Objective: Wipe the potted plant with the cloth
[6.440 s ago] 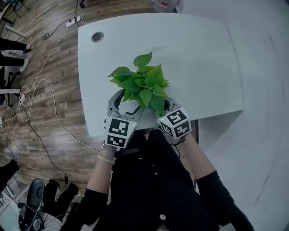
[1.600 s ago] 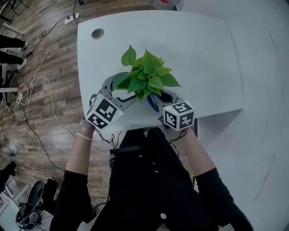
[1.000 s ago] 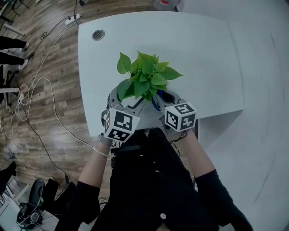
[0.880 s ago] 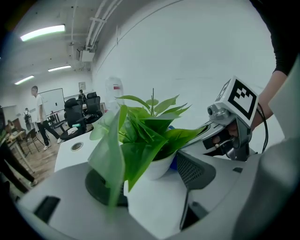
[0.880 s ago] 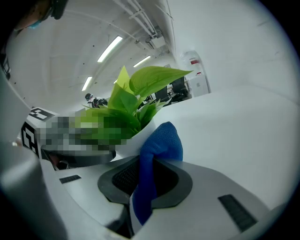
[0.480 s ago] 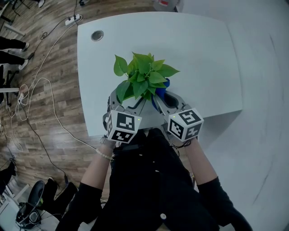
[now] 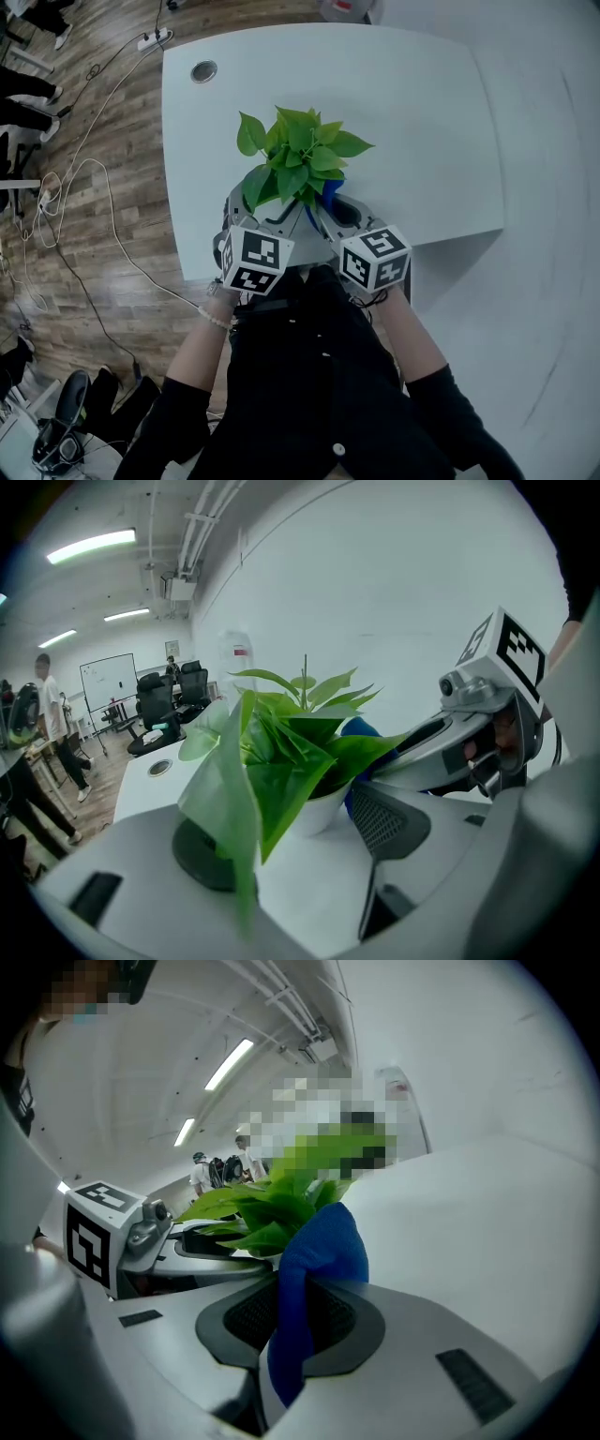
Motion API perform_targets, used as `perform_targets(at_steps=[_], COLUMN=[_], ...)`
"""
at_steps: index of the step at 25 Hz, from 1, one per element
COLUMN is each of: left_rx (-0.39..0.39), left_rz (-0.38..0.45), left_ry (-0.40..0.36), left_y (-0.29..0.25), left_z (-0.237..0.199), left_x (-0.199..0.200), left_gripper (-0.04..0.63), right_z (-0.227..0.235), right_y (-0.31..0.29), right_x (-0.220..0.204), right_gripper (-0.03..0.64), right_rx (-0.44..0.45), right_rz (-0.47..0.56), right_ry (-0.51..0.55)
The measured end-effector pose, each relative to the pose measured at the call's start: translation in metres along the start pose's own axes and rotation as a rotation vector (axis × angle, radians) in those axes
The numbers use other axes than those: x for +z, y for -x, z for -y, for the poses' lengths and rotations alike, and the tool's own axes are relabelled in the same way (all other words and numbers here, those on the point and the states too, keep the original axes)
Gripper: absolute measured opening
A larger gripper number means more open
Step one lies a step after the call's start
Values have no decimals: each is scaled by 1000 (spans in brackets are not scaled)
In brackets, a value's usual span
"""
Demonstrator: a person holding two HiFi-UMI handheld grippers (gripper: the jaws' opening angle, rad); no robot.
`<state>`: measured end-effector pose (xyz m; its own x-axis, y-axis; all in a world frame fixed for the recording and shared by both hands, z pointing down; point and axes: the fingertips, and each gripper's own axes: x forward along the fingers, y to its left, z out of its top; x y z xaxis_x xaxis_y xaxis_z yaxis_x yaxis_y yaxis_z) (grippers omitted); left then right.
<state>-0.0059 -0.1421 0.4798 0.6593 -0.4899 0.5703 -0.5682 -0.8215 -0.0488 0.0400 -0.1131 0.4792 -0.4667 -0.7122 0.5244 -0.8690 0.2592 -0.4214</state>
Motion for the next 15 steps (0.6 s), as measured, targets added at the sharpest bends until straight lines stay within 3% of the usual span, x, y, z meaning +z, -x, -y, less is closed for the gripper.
perform_targets(at_steps=[5,15], left_rx=[-18,-41], left_rz=[-2,10], left_ry=[-28,-42], left_y=[3,4], left_z=[0,-2], left_x=[1,-1], left_gripper=[316,308], right_z=[2,8], right_y=[-13,-20], right_x=[-14,-22], right_gripper=[84,84], right_rx=[12,-18], right_rz=[-31,-68], right_ry=[-52,-30])
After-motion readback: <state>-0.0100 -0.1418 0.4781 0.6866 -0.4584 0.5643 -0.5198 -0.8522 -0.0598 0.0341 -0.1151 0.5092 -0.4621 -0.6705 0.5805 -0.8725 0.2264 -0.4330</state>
